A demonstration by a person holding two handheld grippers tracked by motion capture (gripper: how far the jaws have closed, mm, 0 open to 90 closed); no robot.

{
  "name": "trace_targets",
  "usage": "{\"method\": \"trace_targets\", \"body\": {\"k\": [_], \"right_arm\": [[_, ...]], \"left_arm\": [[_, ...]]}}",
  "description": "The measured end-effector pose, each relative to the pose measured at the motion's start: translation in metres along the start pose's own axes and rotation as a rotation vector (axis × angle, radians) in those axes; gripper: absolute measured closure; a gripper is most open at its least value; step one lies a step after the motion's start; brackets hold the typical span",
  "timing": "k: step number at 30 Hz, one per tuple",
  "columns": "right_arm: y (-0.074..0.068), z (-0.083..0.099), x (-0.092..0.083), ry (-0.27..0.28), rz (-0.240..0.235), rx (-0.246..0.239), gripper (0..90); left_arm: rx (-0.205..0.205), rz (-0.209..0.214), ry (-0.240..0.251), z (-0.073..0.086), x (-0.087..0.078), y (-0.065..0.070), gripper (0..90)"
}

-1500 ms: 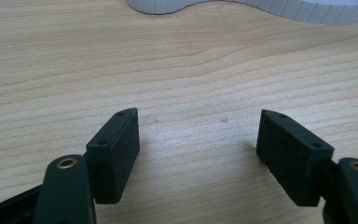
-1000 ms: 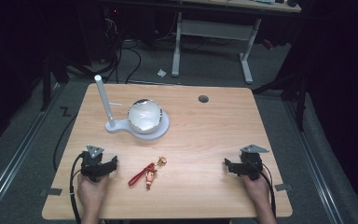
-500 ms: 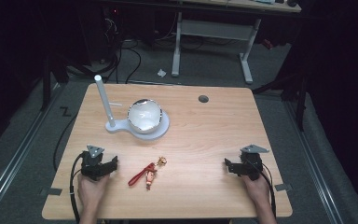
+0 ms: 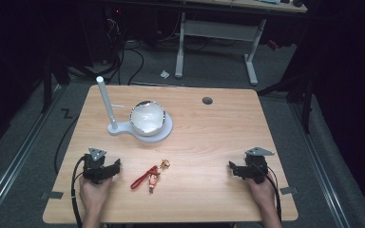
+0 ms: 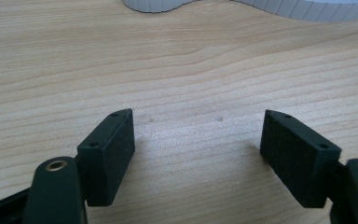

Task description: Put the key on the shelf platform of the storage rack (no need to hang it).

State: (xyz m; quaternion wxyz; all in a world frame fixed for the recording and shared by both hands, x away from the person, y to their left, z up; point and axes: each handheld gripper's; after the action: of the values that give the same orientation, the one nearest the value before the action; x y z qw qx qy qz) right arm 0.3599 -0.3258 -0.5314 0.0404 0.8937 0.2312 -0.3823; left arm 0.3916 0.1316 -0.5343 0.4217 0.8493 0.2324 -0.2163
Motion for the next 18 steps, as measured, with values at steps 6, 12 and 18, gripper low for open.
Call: {"method": "trace_targets", "body": {"k": [6, 12, 18], "right_arm": [[0.0001, 0.0, 0.0, 0.0, 0.0, -0.002, 15.0], [0.0001, 0.0, 0.0, 0.0, 0.0, -0.002, 15.0], [0.0, 0.0, 0.0, 0.0, 0.0, 0.0, 15.0]], "left_arm": [[-0.036, -0.009, -0.006, -0.0016, -0.0014, 0.0002, 27.1], [0.002, 0.011, 0.008, 0.0015, -0.0033, -0.0011, 27.0], [-0.005, 0.017, -0.005, 0.0027, -0.0069, 0.0007, 27.1]]}}
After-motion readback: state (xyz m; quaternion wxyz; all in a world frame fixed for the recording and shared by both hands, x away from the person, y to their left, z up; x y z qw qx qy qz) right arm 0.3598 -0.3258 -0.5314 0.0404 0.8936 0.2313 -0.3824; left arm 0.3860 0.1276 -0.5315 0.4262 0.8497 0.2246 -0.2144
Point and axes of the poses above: each handheld gripper's, and its own axes: x roughly forward along the jaws, z roughly out of its underside, y roughly to its right, and after that the axes turned 10 degrees about -z, right-handed
